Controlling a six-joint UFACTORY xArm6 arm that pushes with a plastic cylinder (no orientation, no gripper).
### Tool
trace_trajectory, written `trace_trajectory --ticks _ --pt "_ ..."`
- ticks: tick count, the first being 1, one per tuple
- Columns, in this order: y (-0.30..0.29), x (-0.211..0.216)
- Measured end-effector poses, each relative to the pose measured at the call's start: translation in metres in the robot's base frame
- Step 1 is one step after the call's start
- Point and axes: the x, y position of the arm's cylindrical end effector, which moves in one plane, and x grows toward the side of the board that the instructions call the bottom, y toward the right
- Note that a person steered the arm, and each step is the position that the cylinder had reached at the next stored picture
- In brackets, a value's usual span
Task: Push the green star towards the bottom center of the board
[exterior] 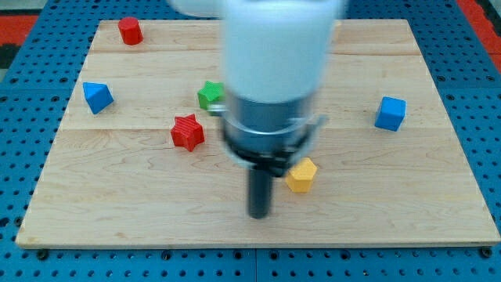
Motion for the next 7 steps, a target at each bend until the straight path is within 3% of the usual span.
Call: trace_trajectory --ticks 1,3,4,6,7 --pt "0.032 -0.06" --pt "0.125 -0.033" --pt "0.062 -0.041" --pt "0.048 -0.037" --pt "0.058 -0.065"
